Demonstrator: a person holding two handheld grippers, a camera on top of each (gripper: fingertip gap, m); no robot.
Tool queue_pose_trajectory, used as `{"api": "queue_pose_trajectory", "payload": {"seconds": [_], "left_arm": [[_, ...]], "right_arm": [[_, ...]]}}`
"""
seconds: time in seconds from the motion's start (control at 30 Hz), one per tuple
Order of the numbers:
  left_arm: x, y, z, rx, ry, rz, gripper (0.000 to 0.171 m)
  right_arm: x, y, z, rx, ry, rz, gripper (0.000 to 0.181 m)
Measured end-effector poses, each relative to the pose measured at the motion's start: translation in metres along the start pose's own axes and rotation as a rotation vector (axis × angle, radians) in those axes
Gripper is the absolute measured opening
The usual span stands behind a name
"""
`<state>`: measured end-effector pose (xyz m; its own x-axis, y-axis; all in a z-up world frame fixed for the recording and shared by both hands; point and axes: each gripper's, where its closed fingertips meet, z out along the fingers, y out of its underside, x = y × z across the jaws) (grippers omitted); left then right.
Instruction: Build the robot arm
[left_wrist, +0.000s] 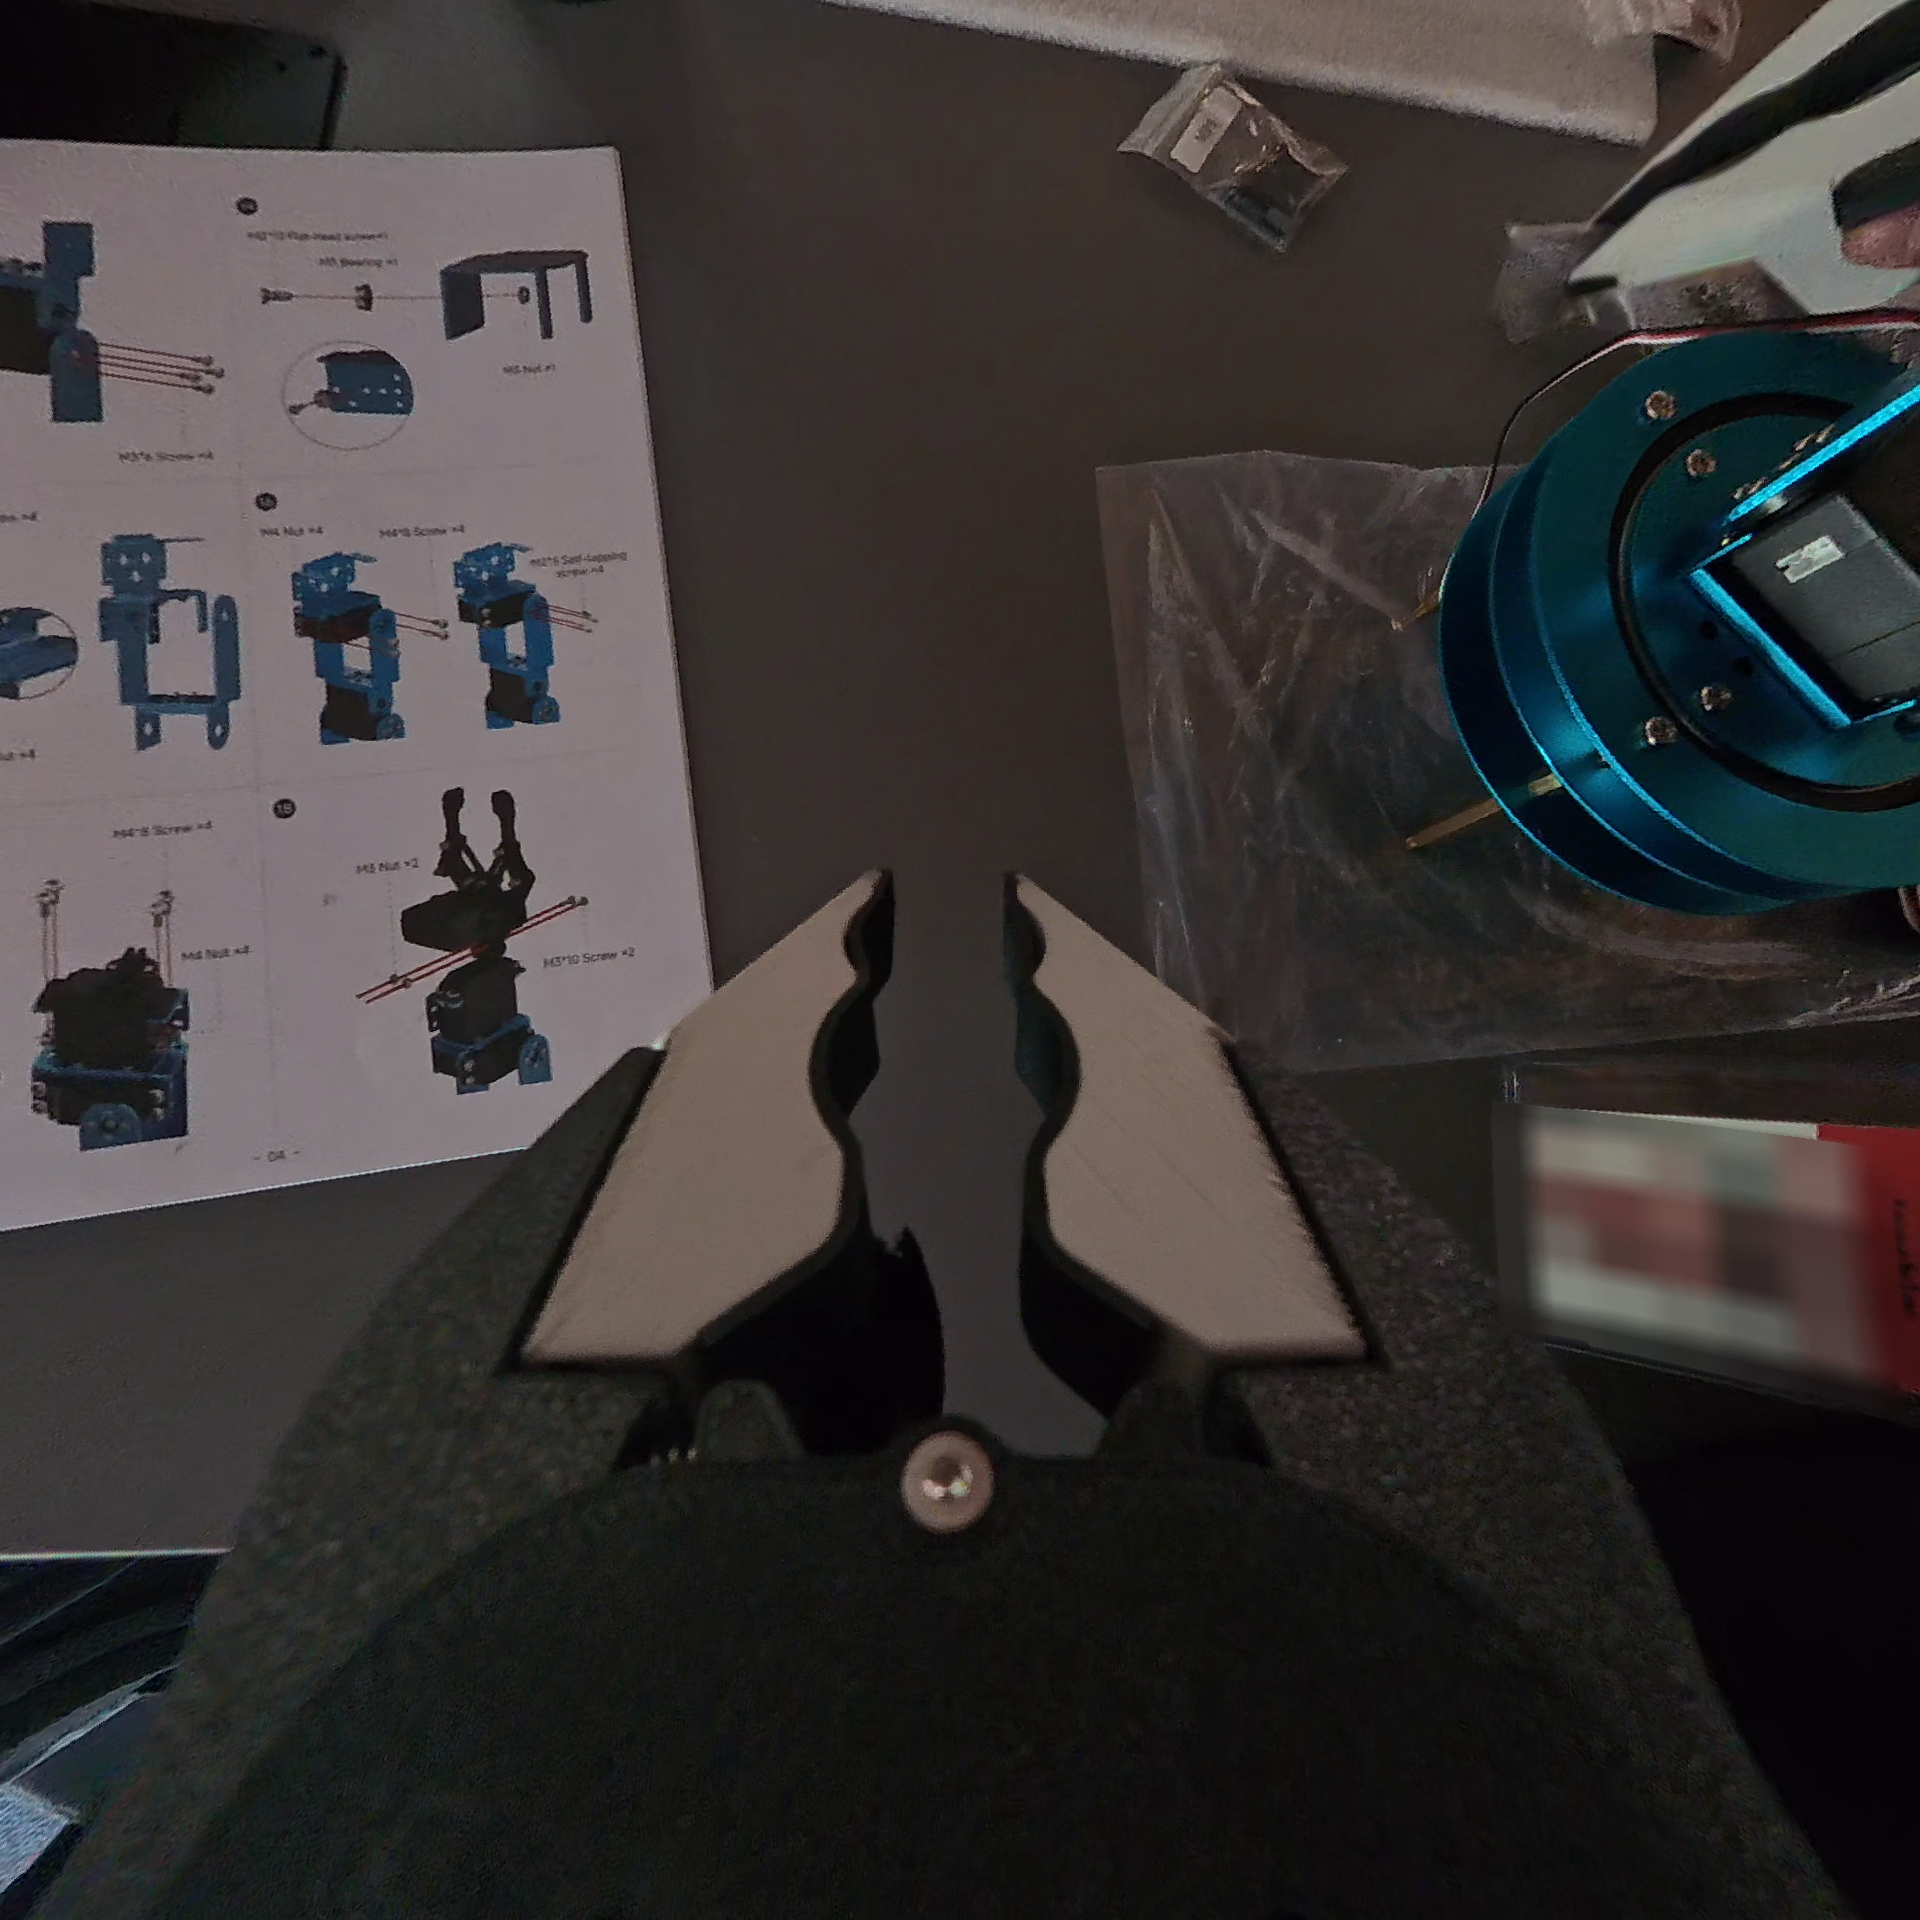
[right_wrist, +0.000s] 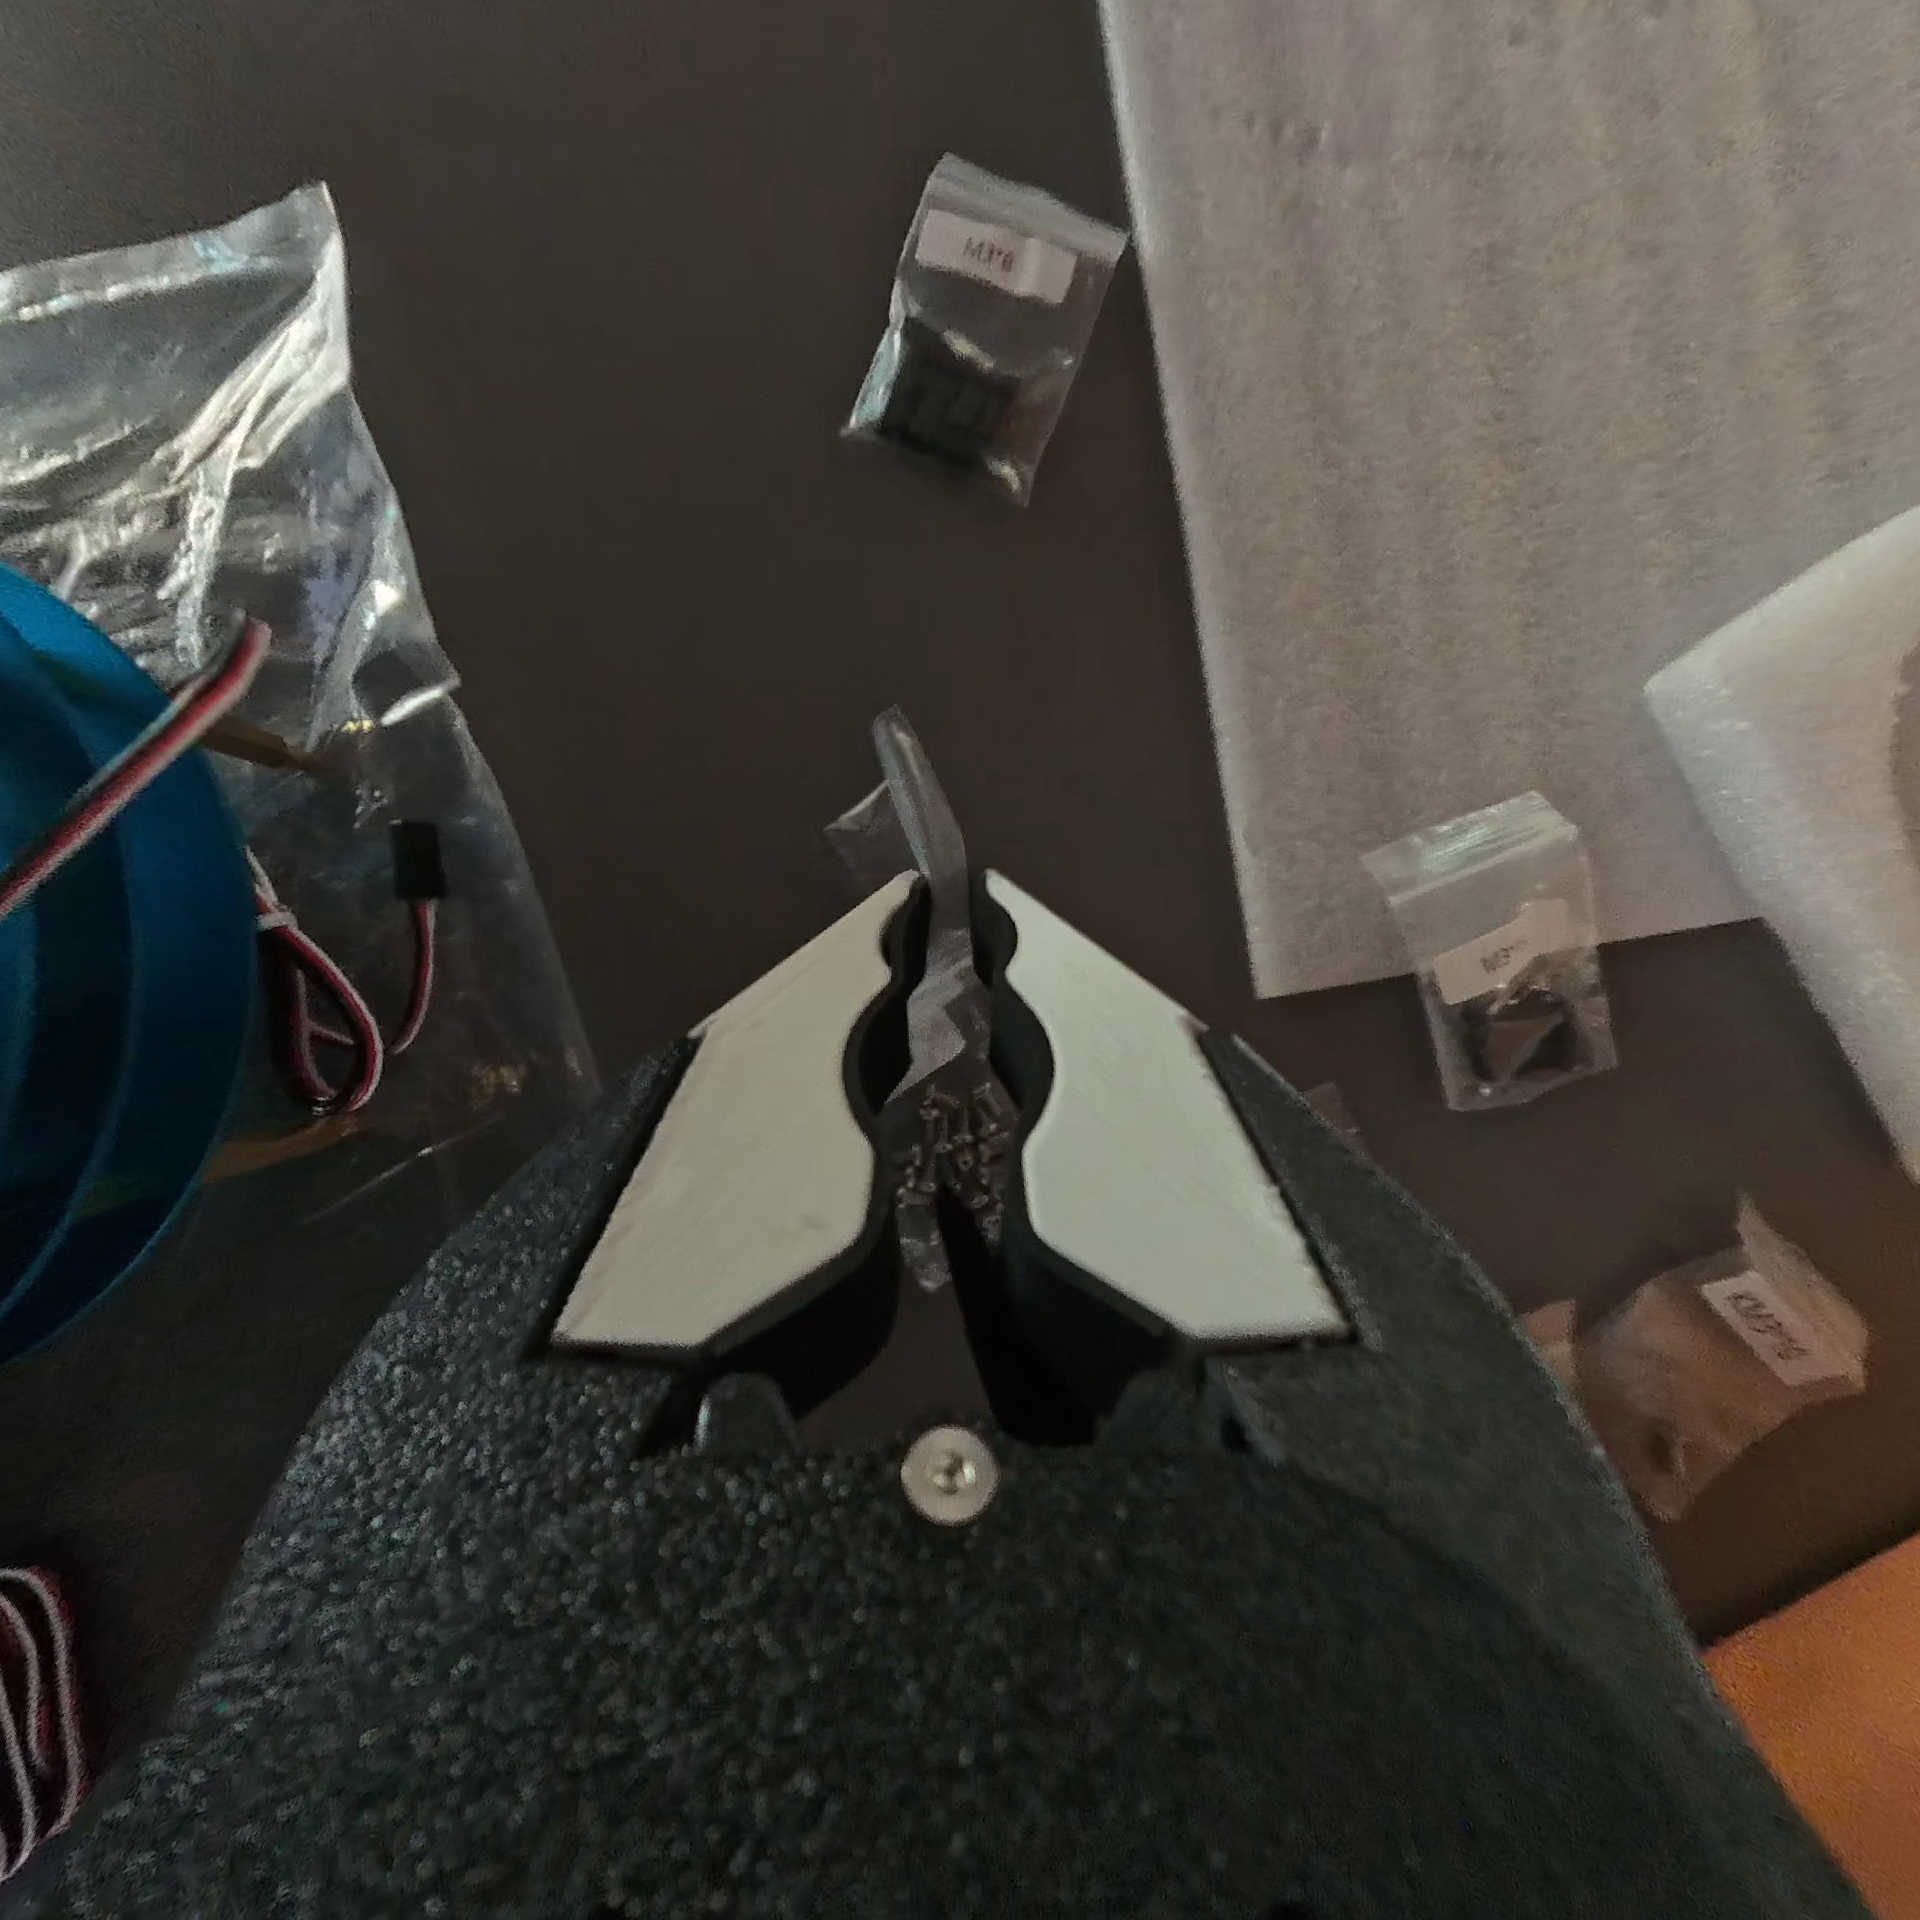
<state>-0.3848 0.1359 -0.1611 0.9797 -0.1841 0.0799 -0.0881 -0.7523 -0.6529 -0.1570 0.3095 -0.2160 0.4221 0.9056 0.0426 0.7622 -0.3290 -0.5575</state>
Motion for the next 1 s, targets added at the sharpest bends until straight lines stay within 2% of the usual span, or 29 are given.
{"api": "queue_pose_trajectory", "payload": {"seconds": [0.1,0.23,0.33,0.4,0.53,0.63,0.77,0.87,0.93,1.0], "left_arm": [[0.003,-0.006,-0.001,0.013,-0.002,0.015,0.02],[0.011,-0.012,-0.009,0.052,-0.01,0.018,0.02],[0.02,-0.002,-0.011,0.053,0.003,-0.007,0.02],[0.028,0.005,-0.013,0.046,0.011,-0.011,0.02],[0.049,0.012,-0.015,0.057,0.056,-0.006,0.02],[0.067,0.013,-0.019,0.071,0.124,0.026,0.02],[0.078,0.023,-0.024,0.081,0.199,0.125,0.02],[0.076,0.035,-0.026,0.085,0.252,0.176,0.02],[0.078,0.043,-0.028,0.091,0.307,0.194,0.019],[0.089,0.052,-0.031,0.078,0.389,0.229,0.02]], "right_arm": [[0.01,-0.022,-0.019,0.114,0.066,0.025,0.004],[0.006,-0.045,-0.058,0.247,0.042,0.072,0.004],[-0.003,-0.043,-0.088,0.304,0.013,0.109,0.004],[-0.013,-0.031,-0.106,0.318,-0.02,0.142,0.004],[-0.049,0.013,-0.141,0.274,-0.11,0.187,0.004],[-0.075,0.064,-0.166,0.169,-0.066,0.234,0.004],[-0.116,0.138,-0.194,0.068,0.022,0.428,0.004],[-0.15,0.196,-0.193,-0.019,0.102,0.568,0.005],[-0.167,0.216,-0.188,-0.005,0.152,0.644,0.008],[-0.18,0.223,-0.186,0.03,0.184,0.675,0.026]]}}
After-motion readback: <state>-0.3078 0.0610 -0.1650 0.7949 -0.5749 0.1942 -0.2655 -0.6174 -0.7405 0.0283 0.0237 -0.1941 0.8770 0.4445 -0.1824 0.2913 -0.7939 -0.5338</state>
